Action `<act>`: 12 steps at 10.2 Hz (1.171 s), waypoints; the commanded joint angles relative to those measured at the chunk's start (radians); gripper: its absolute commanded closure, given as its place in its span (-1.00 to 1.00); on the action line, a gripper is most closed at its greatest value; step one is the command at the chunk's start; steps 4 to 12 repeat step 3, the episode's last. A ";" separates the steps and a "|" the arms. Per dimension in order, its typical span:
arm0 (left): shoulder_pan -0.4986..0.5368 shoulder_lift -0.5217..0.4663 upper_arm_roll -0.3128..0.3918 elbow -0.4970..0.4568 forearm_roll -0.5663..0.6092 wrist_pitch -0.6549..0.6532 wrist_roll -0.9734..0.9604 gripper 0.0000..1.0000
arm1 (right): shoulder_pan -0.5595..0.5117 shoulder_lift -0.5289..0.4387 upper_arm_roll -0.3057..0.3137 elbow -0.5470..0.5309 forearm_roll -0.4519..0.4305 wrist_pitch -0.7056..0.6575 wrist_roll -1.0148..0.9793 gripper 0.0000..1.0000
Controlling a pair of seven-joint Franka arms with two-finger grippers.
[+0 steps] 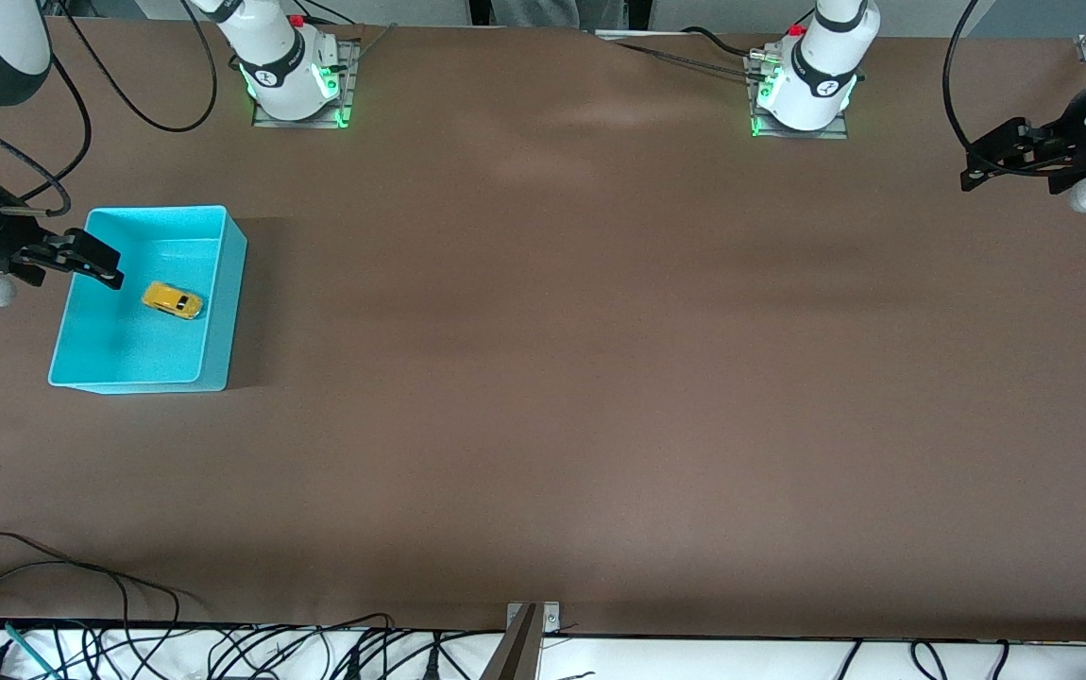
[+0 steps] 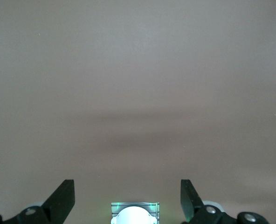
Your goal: Wind up and store yellow beetle car
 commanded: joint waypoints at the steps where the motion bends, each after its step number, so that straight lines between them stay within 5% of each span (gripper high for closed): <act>1: -0.006 0.013 0.000 0.034 0.019 -0.016 0.021 -1.00 | -0.013 0.005 0.021 0.019 0.016 -0.016 0.012 -1.00; 12: -0.006 0.013 0.000 0.034 0.019 -0.016 0.021 -1.00 | -0.011 0.005 0.021 0.021 0.016 -0.017 0.009 -1.00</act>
